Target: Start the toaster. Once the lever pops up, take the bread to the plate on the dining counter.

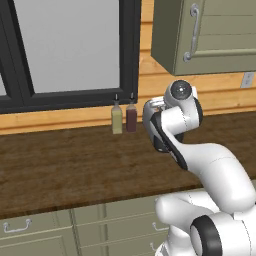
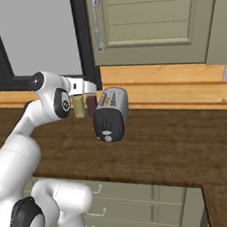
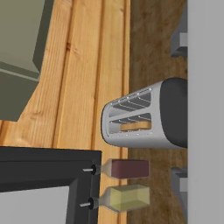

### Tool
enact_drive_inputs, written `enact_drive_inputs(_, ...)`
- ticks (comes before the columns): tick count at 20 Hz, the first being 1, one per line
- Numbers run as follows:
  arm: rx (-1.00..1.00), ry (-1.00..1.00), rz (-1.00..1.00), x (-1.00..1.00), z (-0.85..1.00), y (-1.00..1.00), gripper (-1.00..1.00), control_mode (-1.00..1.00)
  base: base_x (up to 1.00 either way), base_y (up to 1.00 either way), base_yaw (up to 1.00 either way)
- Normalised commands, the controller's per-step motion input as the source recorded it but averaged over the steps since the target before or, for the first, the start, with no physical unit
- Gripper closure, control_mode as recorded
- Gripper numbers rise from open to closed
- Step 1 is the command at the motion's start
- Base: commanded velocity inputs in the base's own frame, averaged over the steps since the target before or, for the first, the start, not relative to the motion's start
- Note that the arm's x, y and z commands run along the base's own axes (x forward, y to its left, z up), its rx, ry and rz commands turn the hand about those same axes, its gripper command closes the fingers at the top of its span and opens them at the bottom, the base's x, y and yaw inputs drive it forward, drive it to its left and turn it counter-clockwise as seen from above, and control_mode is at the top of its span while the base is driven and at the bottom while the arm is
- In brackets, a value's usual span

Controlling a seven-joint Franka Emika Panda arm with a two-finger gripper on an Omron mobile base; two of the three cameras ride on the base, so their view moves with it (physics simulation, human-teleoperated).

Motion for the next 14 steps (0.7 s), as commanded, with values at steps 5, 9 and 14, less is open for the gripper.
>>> enact_drive_inputs(5,0.0,0.0,0.0,0.0,0.0,0.0,-1.0,-1.0,0.0,0.0,0.0)
enact_drive_inputs(9,0.0,0.0,0.0,0.0,0.0,0.0,-1.0,-1.0,0.0,0.0,0.0)
enact_drive_inputs(14,0.0,0.0,0.0,0.0,0.0,0.0,-1.0,-1.0,0.0,0.0,0.0)
